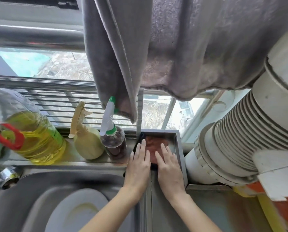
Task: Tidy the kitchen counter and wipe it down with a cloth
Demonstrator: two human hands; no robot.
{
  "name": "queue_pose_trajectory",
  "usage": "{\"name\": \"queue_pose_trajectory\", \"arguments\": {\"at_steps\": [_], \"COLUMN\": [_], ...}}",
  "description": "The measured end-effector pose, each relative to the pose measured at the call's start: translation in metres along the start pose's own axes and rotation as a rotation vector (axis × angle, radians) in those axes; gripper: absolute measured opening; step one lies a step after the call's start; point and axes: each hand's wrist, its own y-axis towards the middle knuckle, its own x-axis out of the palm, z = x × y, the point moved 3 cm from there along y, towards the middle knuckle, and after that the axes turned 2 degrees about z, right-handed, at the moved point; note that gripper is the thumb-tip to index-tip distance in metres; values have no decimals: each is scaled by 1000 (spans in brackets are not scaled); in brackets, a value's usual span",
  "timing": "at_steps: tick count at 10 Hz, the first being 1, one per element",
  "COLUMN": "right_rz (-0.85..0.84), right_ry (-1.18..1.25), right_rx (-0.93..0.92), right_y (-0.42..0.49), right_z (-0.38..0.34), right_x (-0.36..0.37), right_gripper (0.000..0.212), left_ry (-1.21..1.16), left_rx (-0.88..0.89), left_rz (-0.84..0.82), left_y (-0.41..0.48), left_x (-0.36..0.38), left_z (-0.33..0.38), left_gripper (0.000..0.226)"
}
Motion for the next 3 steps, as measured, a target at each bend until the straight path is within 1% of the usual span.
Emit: {"name": "queue_pose_trajectory", "arguments": {"at_steps": [1, 2, 3], "right_rz": [-103, -223, -289], "right_ry": [-52, 23, 148], "right_rx": [40, 69, 100], "right_y": [-13, -3, 0], "right_z": [4, -2, -11], "right_x": [8, -1, -18], "right_gripper": [60, 56, 53], "left_ry": [-29, -142, -260], "left_rx": [3, -40, -16], "left_rz": [-137, -274, -229], "left_y": [-9, -6, -20], "left_x": [6, 0, -19], "left_z": [-1, -2, 1], "left_gripper": [54, 56, 59]}}
